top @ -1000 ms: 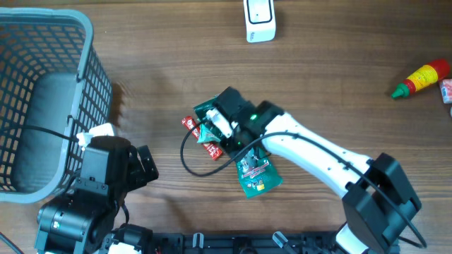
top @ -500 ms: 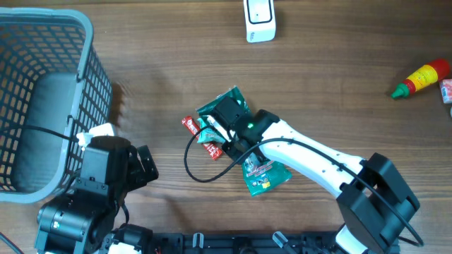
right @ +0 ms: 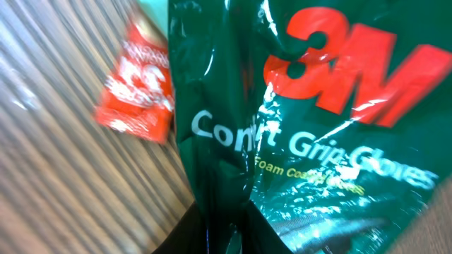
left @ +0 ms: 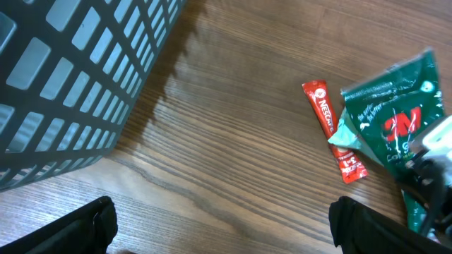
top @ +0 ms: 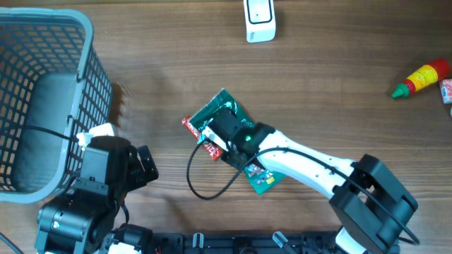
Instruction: Scan the item barcode
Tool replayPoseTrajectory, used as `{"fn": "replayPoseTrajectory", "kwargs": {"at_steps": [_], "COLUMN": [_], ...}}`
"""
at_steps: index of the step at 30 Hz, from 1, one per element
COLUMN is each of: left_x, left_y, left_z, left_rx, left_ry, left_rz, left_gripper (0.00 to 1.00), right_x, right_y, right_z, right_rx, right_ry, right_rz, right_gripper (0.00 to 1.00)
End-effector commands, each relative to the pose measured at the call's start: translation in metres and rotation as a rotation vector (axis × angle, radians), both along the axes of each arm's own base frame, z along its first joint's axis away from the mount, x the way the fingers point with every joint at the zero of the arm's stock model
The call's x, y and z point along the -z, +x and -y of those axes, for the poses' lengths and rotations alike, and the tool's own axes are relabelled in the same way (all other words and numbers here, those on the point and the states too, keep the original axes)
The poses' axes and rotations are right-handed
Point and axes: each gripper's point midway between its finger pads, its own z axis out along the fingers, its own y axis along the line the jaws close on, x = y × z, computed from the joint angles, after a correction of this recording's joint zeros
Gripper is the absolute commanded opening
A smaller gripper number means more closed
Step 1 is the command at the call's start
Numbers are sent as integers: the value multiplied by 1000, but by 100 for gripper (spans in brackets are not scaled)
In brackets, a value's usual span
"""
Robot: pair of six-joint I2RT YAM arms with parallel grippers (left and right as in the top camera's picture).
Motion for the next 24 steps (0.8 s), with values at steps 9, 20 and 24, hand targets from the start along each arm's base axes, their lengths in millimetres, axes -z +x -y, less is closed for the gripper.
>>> {"fn": "replayPoseTrajectory", "kwargs": {"at_steps": [9, 20, 24], "left_x": [0, 0, 0], "left_y": [0, 0, 0], "left_z": [0, 0, 0], "left_rx": [10, 10, 10], "left_ry": [4, 4, 4], "left_rz": [-1, -1, -1], "left_gripper": [100, 100, 100], "right_x": [-6, -20, -21], "right_y": [3, 7, 16], "right_z": [6, 19, 38], "right_rx": [49, 423, 534], "right_ry": [-79, 2, -25], "right_rz": [128, 197, 293], "right_gripper": [86, 100, 100]}}
